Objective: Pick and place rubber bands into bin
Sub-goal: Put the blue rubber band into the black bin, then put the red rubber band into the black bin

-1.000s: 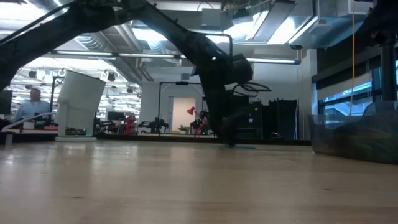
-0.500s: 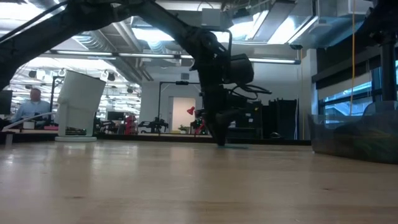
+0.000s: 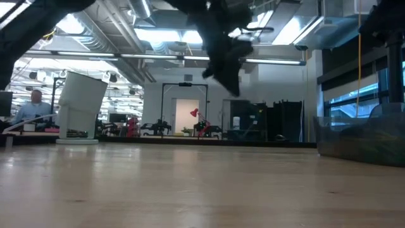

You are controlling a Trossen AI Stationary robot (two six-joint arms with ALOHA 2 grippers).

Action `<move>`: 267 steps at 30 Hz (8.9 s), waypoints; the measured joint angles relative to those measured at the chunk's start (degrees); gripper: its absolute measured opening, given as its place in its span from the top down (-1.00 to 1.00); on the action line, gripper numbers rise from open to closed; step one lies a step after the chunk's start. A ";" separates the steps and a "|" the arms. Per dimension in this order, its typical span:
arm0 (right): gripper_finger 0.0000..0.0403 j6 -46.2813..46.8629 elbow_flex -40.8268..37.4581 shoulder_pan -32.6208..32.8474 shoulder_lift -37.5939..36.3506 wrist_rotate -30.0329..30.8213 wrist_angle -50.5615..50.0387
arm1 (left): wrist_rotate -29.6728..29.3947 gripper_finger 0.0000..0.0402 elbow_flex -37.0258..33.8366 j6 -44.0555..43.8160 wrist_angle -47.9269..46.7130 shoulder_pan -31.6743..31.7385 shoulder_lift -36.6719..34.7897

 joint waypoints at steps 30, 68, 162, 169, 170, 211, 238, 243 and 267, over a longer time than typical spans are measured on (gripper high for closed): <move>-0.09 -33.47 -6.33 -6.14 19.41 7.89 42.33 | 8.77 0.99 0.78 -1.03 19.89 -8.19 -7.98; 0.98 -26.60 -6.37 -6.11 22.15 7.71 40.72 | 14.34 0.51 0.80 -22.33 21.51 -6.22 -8.00; 0.38 65.33 -0.83 17.10 28.71 -0.16 6.58 | -12.92 0.31 -3.60 9.07 -14.46 -11.45 -8.98; 0.84 64.56 4.70 26.06 37.28 2.77 15.06 | -9.39 0.45 -23.54 7.50 0.89 -11.78 -18.52; 0.89 64.54 4.77 27.08 38.71 2.76 16.94 | -8.62 0.49 -26.92 7.36 3.23 -11.82 -20.54; 0.48 44.94 4.90 32.68 77.95 -12.11 37.53 | -7.58 0.98 -55.38 -3.61 21.10 -11.34 -50.12; 0.97 39.50 19.94 36.16 77.10 -4.61 13.84 | -7.80 0.99 -55.38 -2.67 21.52 -11.34 -50.03; 0.82 45.56 15.84 37.42 77.37 -2.53 17.84 | -7.55 0.98 -55.38 -2.82 21.50 -11.33 -50.03; 0.97 45.93 6.22 37.91 77.15 -2.33 32.36 | -7.10 0.99 -55.38 -3.12 21.53 -11.33 -50.03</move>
